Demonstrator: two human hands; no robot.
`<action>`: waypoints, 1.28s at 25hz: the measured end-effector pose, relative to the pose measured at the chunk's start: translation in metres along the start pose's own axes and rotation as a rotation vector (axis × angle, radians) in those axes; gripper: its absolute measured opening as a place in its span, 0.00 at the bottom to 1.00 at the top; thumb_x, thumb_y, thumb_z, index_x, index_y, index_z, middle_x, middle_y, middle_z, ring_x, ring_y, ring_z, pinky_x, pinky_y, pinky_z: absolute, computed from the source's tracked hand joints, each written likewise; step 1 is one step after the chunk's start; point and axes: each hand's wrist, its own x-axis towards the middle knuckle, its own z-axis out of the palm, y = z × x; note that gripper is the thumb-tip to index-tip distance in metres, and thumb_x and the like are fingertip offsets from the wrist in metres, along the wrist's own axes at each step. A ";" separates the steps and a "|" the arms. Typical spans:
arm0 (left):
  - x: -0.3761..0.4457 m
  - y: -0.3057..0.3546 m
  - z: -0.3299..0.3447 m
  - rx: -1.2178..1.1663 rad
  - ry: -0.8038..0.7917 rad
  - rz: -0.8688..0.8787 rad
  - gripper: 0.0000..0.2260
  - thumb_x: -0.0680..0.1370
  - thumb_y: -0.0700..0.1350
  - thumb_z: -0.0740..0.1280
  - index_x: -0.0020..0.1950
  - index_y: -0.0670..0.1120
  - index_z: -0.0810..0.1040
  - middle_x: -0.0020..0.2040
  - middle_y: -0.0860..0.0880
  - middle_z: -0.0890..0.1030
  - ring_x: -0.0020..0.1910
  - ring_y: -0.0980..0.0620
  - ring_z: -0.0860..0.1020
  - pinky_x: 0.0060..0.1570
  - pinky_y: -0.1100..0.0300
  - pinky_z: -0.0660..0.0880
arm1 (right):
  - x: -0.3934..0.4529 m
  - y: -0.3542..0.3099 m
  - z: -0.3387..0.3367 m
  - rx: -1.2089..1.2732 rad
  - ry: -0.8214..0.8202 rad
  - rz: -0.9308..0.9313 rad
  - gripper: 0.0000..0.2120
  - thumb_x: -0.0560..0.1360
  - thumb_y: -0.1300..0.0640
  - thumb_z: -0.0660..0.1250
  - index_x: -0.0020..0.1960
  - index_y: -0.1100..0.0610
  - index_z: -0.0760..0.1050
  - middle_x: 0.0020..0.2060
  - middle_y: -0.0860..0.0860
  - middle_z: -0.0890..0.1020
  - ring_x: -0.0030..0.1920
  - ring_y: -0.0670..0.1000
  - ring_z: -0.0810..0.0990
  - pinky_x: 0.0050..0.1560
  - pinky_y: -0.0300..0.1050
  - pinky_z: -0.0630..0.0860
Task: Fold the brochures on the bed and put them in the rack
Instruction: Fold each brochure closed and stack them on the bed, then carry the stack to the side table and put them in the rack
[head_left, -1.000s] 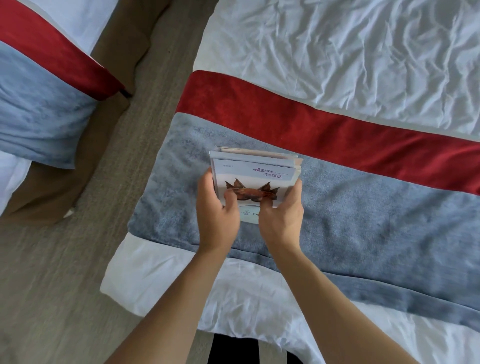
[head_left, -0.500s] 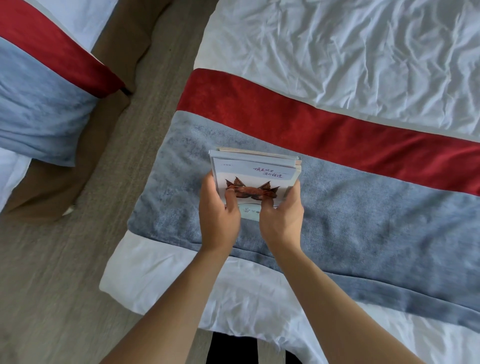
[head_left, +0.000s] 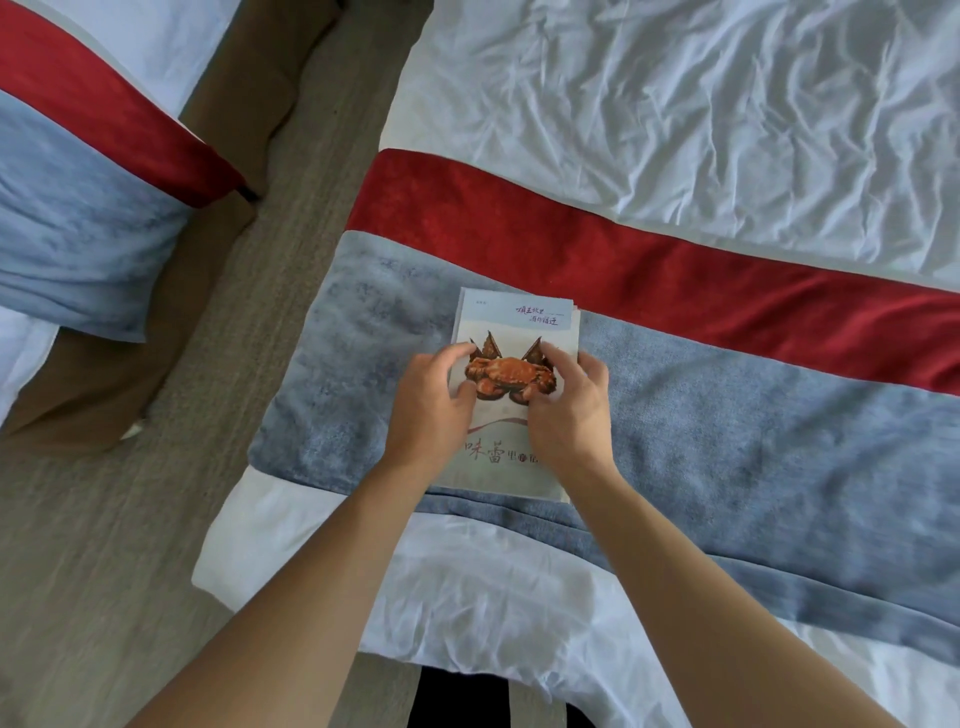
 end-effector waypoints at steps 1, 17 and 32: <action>-0.002 -0.001 0.002 0.020 -0.029 0.011 0.19 0.79 0.39 0.67 0.70 0.51 0.75 0.56 0.46 0.74 0.50 0.53 0.74 0.48 0.70 0.66 | -0.003 0.003 -0.002 -0.042 -0.019 -0.020 0.27 0.77 0.64 0.63 0.73 0.46 0.71 0.75 0.51 0.60 0.62 0.52 0.75 0.52 0.35 0.70; -0.007 0.106 0.045 0.083 -0.064 0.054 0.22 0.79 0.39 0.66 0.72 0.54 0.71 0.58 0.48 0.69 0.45 0.54 0.73 0.48 0.64 0.68 | 0.003 0.013 -0.121 -0.229 -0.001 -0.226 0.30 0.73 0.66 0.64 0.74 0.51 0.69 0.80 0.50 0.54 0.59 0.56 0.80 0.45 0.45 0.78; -0.005 0.405 -0.101 0.034 0.071 0.348 0.24 0.78 0.42 0.68 0.72 0.54 0.69 0.61 0.45 0.69 0.55 0.46 0.77 0.50 0.63 0.71 | -0.030 -0.197 -0.360 -0.209 0.247 -0.490 0.32 0.73 0.64 0.65 0.76 0.51 0.67 0.80 0.54 0.55 0.67 0.57 0.75 0.54 0.42 0.73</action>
